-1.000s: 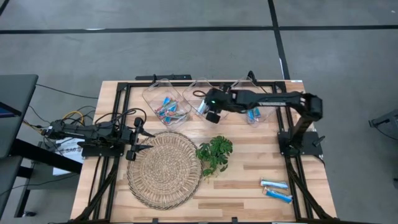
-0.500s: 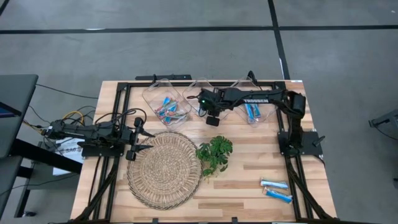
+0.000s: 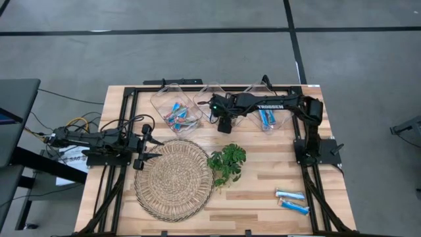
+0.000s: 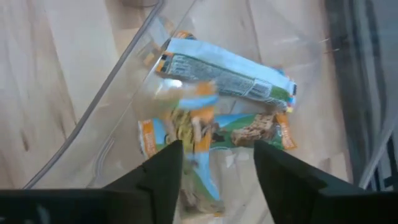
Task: Pick and place Granola Bars by type
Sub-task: Put the yellow granola bar into the middle transparent bin
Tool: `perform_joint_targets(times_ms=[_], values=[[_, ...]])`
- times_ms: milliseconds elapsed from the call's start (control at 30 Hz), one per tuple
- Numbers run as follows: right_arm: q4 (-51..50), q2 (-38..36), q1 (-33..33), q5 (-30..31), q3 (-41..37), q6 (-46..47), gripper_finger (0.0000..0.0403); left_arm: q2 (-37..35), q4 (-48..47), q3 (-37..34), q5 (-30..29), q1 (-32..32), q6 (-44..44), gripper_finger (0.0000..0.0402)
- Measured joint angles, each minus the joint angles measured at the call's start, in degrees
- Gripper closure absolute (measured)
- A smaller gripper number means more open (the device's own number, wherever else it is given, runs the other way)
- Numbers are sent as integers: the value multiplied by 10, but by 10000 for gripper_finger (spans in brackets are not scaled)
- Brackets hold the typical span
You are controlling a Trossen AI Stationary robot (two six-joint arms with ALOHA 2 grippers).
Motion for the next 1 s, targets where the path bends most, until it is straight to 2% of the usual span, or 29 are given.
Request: perform_joint_targets(times_ms=[200,433,600,800,1000], values=[[2,-28,5,17,-2,2,169,0,0,0,0,0,0,208],[47,-123,39,89,-51,46,164,0,0,0,0,0,0,208],[117,-217,79,138,-152,123,164,0,0,0,0,0,0,208],[203,-328,149,257,-294,232,164,0,0,0,0,0,0,208],[203,-396,246,276,-357,371,164,0,0,0,0,0,0,208]])
